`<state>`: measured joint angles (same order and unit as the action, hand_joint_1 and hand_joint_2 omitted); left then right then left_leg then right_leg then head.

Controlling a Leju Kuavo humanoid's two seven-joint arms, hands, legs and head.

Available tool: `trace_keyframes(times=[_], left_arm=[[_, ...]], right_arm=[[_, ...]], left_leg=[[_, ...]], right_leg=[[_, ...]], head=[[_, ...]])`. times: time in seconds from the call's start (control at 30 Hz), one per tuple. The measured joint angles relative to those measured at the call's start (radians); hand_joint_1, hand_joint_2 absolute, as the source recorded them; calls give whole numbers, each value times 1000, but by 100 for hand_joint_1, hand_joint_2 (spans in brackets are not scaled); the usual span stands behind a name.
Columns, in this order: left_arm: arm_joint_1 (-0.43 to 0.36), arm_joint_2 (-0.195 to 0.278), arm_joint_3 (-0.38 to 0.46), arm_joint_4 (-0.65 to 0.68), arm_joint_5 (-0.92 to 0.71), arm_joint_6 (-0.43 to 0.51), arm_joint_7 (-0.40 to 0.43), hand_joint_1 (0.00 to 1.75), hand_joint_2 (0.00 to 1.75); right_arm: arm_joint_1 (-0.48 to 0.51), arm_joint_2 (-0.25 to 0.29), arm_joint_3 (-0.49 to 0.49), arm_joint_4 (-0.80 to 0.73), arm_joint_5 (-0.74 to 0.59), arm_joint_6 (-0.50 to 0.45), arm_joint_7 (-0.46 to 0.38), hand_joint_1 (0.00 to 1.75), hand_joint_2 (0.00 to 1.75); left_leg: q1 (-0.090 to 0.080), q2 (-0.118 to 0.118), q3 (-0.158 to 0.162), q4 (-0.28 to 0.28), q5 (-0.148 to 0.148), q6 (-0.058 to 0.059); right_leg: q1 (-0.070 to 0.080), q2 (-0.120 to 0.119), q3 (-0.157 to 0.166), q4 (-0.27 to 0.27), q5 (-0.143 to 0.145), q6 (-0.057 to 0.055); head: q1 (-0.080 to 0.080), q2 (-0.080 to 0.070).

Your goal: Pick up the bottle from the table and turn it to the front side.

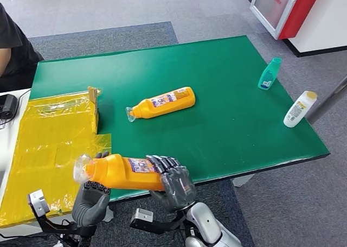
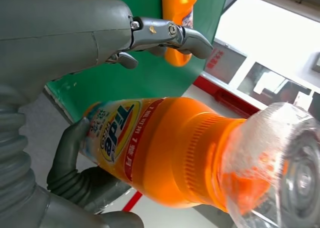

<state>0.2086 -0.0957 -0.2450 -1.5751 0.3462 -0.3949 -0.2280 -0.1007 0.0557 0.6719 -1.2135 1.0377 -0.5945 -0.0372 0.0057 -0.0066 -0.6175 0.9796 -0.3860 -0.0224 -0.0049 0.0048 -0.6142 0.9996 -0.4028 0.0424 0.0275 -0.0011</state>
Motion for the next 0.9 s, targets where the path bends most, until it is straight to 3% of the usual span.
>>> trace_keyframes(times=[0.7,0.8,0.83,0.9], left_arm=[[-29,-7,-31,47,-63,-31,-16,0,175],[-29,-6,-33,47,-86,-21,-20,16,175],[-29,-6,-34,47,-94,-17,-22,36,175],[-29,-6,-36,47,-111,-10,-27,113,175]], right_arm=[[-36,0,63,33,55,19,25,175,175],[-44,1,68,53,50,17,24,175,175],[-47,1,70,59,47,17,24,175,175],[-52,1,73,71,41,17,25,175,175]], left_leg=[[0,0,0,0,0,0],[0,0,0,0,0,0],[0,0,0,0,0,0],[0,0,0,0,0,0]], right_leg=[[0,0,0,0,0,0],[0,0,0,0,0,0],[0,0,0,0,0,0],[0,0,0,0,0,0]], head=[[0,0],[0,0],[0,0],[0,0]])
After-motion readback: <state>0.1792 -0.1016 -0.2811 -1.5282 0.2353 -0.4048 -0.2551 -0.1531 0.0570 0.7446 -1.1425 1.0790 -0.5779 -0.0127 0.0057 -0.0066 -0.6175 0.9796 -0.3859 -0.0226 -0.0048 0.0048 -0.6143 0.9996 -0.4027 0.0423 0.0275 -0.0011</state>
